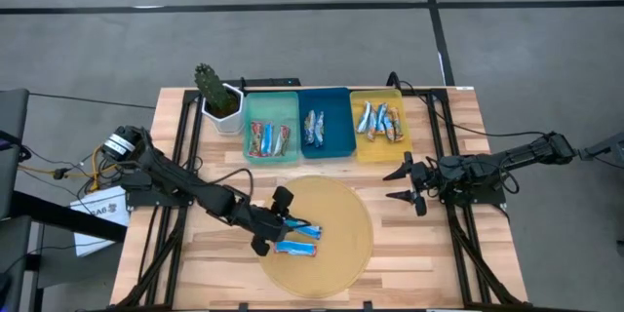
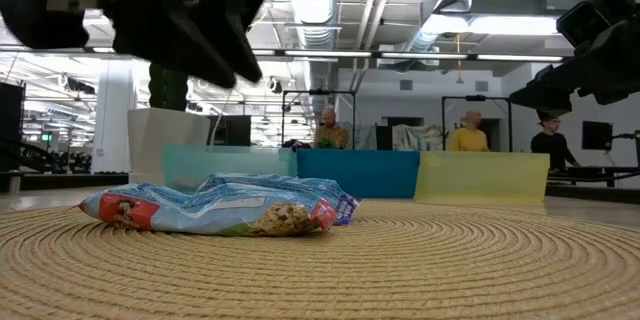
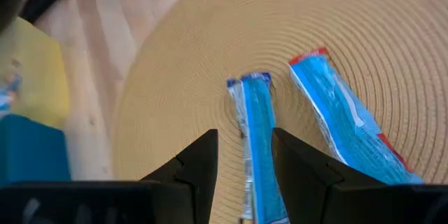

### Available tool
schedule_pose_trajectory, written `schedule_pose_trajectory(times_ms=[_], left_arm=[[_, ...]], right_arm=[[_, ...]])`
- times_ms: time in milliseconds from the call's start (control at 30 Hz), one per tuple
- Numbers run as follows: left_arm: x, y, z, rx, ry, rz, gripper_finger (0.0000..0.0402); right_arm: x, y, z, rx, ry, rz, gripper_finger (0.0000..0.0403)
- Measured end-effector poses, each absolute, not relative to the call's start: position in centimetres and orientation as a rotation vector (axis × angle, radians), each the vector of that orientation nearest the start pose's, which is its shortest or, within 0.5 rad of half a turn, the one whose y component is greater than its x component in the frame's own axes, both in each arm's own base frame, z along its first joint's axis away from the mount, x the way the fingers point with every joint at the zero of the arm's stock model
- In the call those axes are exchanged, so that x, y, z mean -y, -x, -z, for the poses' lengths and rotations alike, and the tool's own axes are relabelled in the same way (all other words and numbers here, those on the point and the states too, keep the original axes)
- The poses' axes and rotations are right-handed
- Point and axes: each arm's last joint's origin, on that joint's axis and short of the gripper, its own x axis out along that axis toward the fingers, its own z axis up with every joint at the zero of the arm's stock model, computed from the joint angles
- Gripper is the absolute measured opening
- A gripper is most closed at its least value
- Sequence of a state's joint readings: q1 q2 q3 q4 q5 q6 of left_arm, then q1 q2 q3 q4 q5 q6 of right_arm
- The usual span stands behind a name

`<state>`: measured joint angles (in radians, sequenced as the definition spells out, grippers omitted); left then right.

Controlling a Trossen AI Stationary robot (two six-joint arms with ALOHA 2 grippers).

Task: Pick and place Granola Bars by type
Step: Put the red granola bar into the green bin

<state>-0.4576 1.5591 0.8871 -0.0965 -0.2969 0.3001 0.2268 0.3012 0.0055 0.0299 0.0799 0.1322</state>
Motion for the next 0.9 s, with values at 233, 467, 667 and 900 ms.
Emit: schedule_pose_trajectory(times_ms=[233, 467, 667, 900], left_arm=[[14.0, -30.2, -18.6, -0.778, -0.529, 0.264, 0.0127], [15.4, -31.7, -18.1, -0.879, -0.473, 0.279, 0.0127], [17.1, -32.8, -17.8, -0.918, -0.41, 0.328, 0.0127], [18.6, -33.8, -17.3, -0.963, -0.373, 0.343, 0.0127]], right_arm=[[-2.3, -11.1, -14.2, -0.272, -0.091, -0.13, 0.0234], [-2.3, -11.1, -14.3, -0.268, -0.092, -0.13, 0.0234], [-2.3, -11.1, -14.2, -0.271, -0.091, -0.13, 0.0234], [-2.3, -11.1, -14.2, -0.273, -0.091, -0.129, 0.0234]])
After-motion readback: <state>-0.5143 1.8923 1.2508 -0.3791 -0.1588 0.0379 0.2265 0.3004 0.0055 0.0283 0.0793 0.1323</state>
